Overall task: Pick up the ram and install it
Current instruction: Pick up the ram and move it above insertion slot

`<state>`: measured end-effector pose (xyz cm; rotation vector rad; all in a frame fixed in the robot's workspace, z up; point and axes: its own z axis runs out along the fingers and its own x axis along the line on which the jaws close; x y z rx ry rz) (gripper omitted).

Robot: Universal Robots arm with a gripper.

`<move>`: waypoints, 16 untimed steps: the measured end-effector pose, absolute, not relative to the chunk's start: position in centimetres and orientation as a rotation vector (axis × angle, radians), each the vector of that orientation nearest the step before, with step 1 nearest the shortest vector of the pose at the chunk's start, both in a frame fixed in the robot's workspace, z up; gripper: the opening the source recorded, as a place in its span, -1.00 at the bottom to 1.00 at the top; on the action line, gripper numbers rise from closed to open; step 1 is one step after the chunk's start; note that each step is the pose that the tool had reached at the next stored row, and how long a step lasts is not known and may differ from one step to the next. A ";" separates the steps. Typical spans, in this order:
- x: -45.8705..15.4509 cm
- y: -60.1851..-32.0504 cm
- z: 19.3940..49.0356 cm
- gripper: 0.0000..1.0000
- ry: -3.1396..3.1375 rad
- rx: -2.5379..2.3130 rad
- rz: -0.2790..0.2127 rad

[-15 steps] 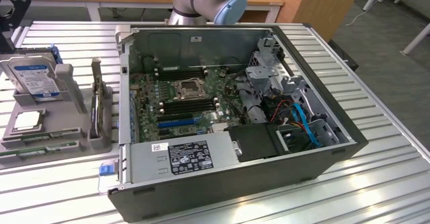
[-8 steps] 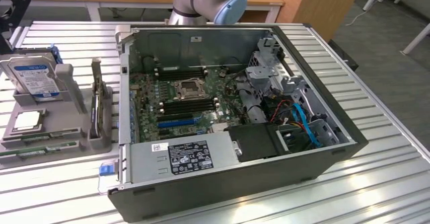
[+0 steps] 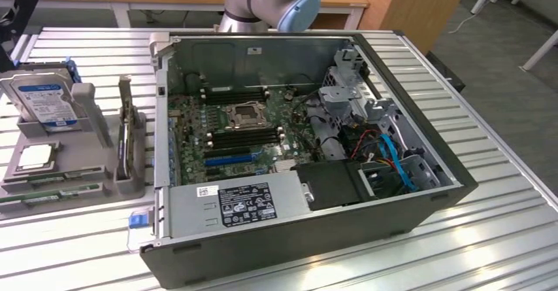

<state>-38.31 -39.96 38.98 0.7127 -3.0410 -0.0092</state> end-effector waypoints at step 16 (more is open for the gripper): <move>-38.4 -40.0 39.0 -0.51 -2.926 1.064 0.054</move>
